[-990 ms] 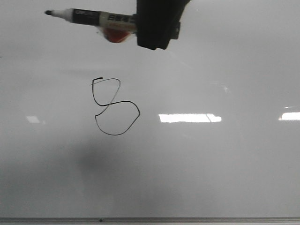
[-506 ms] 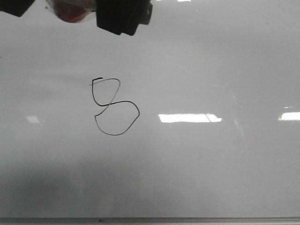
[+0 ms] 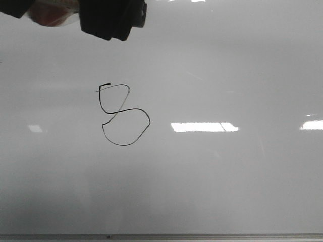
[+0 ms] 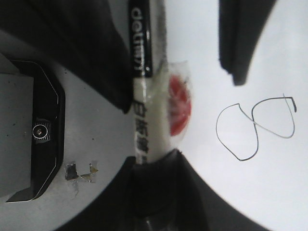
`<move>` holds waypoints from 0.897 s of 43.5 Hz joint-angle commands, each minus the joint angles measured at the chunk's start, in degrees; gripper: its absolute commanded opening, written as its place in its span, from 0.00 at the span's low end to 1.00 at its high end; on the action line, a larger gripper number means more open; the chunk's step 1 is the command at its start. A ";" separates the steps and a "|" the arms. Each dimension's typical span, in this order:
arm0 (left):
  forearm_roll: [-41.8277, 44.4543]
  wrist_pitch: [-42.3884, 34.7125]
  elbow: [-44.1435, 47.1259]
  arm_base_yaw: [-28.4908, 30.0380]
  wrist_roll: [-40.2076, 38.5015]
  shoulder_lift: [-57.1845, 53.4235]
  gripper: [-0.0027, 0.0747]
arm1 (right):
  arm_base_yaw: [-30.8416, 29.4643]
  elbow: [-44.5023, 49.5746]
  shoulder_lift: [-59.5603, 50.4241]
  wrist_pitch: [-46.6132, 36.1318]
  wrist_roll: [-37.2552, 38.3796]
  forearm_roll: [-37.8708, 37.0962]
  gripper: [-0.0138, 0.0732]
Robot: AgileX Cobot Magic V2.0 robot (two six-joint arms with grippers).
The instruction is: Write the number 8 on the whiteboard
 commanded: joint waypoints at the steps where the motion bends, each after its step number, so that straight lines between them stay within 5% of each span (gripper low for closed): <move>1: -1.29 -1.94 -1.92 -0.44 -0.04 -0.42 0.34 | 0.09 -2.05 -2.50 -2.13 -0.47 0.36 0.09; 26: -1.42 -1.17 -1.92 -0.44 -0.04 -0.64 0.13 | 0.03 -2.05 -2.50 -1.94 -0.47 0.57 0.12; 30: -1.42 -1.17 -1.92 -0.44 -0.04 -0.76 0.10 | 0.03 -2.05 -2.50 -2.25 -0.47 0.57 0.24; 39: -1.42 0.98 -1.92 -0.34 -0.04 -0.76 0.06 | -0.01 -2.05 -2.63 -2.92 0.58 0.57 0.70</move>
